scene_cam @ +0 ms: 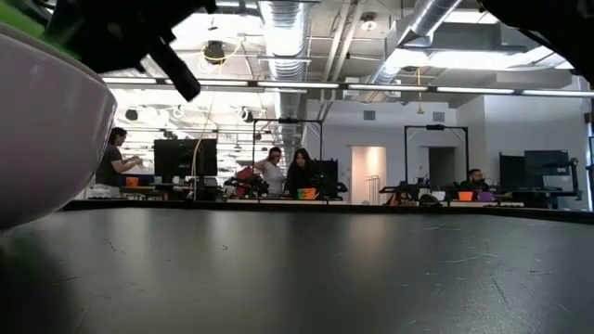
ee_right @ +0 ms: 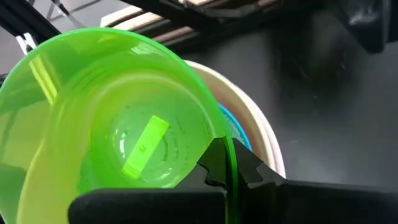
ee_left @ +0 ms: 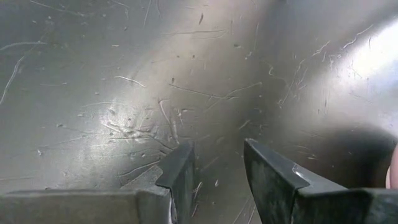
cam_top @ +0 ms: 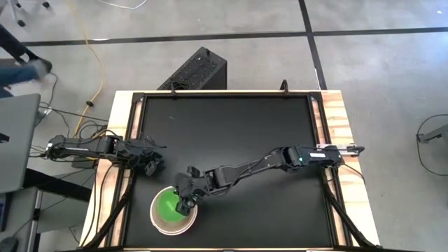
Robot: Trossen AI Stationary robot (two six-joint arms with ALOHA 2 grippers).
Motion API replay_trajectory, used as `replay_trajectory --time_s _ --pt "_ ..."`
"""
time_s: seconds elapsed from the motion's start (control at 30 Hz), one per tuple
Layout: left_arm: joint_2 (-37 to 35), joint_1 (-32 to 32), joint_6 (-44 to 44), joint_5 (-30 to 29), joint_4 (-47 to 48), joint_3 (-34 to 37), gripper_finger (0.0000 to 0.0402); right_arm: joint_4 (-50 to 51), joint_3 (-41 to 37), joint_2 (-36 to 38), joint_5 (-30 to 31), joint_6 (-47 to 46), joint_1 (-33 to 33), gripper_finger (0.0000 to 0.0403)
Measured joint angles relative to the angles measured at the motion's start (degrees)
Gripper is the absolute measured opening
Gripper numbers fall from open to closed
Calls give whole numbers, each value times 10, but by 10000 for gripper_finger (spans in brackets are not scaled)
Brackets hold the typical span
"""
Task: Nest bowls inside each other
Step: Stack the green bowl on top of the other pattern bowl
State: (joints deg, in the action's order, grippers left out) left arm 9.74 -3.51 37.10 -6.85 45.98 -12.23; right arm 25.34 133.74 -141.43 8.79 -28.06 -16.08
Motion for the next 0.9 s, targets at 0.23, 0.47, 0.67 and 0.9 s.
replay_trajectory --time_s 0.23,0.47,0.67,0.9 --pt "0 0 0 0 0 0 128 15 0 0 3 -11 0 8" --pt "0 0 0 0 0 0 128 33 0 0 -23 -21 0 16" --pt "0 0 0 0 0 0 128 30 0 0 -23 -21 0 61" --pt "0 0 0 0 0 0 128 31 0 0 -23 -15 1 109"
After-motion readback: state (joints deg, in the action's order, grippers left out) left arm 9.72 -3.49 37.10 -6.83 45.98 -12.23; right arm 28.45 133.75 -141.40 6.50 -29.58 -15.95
